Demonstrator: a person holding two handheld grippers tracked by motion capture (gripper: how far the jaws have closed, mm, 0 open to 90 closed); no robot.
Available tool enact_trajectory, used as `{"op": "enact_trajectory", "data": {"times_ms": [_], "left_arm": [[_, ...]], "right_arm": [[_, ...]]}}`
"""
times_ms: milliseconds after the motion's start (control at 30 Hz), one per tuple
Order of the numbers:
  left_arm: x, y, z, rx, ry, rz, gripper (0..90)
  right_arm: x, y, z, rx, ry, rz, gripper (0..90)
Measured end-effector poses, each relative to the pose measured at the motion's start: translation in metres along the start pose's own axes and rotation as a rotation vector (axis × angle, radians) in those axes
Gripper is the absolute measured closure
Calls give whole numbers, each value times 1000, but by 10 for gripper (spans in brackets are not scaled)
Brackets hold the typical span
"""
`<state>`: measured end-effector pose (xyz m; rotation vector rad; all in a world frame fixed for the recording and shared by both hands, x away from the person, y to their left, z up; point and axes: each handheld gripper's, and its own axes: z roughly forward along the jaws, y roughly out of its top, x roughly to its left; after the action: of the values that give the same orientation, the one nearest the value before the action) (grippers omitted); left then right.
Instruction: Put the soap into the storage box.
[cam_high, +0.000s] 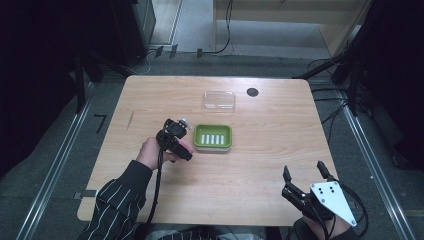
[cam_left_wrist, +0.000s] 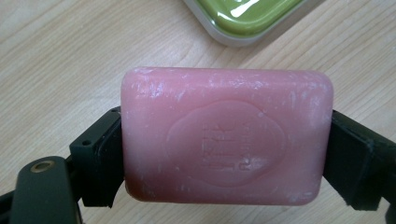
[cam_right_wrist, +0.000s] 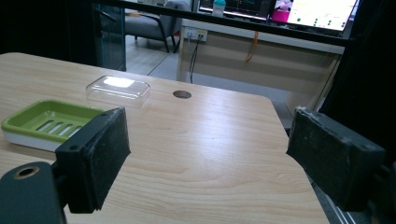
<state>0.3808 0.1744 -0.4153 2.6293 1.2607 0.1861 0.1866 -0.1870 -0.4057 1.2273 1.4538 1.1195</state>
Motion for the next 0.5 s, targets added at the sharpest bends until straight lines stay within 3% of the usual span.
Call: {"op": "enact_trajectory", "data": {"times_ms": [500], "left_arm": [[-3,13,-5,-23,-4,20,136]], "right_arm": [[-1,0,-2,3,-9,1,127]]}}
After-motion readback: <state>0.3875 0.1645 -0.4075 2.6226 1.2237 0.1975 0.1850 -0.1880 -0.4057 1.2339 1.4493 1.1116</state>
